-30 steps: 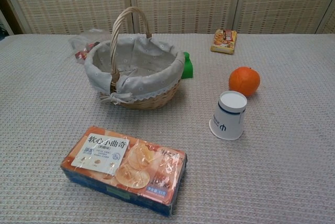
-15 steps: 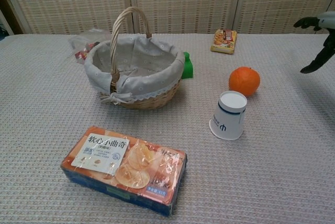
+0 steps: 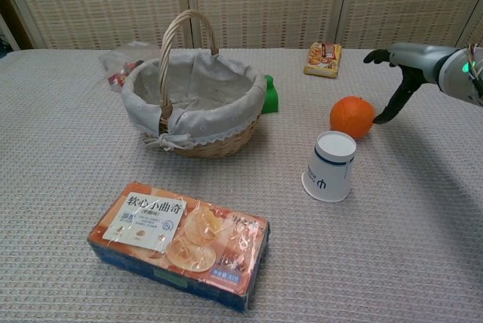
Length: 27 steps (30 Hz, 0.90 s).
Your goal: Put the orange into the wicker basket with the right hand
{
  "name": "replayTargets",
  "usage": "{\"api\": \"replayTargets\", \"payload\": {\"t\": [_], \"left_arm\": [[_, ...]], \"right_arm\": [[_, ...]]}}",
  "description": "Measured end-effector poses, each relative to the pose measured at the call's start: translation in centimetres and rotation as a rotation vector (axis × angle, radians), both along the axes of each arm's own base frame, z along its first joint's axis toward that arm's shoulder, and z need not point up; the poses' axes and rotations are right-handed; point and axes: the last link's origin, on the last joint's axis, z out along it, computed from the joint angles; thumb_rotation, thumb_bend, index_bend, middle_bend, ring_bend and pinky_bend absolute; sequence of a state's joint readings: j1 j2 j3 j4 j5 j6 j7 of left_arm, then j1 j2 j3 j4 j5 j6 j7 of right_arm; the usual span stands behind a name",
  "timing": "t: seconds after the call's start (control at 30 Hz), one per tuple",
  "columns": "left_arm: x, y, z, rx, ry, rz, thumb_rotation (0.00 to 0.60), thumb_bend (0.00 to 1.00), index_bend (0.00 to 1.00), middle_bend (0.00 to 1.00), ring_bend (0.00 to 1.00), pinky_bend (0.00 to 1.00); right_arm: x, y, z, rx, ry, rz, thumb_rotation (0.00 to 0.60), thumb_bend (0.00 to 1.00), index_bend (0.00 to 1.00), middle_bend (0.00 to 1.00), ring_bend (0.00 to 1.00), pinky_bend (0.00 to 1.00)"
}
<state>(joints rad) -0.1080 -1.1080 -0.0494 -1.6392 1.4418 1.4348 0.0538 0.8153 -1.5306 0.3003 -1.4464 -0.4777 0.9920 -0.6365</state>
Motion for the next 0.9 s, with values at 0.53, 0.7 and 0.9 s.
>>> {"api": "replayTargets", "payload": {"t": [0.53,0.7,0.9], "left_arm": [[0.0,0.1,0.0,-0.014,-0.027,0.009,0.6,0.34,0.0,0.0,0.0,0.1],[0.0,0.1,0.1,-0.013,-0.036,0.013,0.6,0.33,0.0,0.0,0.0,0.1],[0.0,0.0,0.2,-0.011,-0.039,0.014,0.6,0.34,0.0,0.0,0.0,0.1]], "right_arm": [[0.9,-0.9,-5.8,0.046,0.023,-0.004,0.6,0.27,0.22,0.22,0.21,0.47],[1.6,-1.0,-6.7,-0.002,0.007,-0.004,0.6,0.34,0.25,0.58,0.59,0.76],[2.3,-1.1,-6.4,-0.045,-0.031,0.016,0.6,0.34,0.28,0.69,0.67,0.8]]}}
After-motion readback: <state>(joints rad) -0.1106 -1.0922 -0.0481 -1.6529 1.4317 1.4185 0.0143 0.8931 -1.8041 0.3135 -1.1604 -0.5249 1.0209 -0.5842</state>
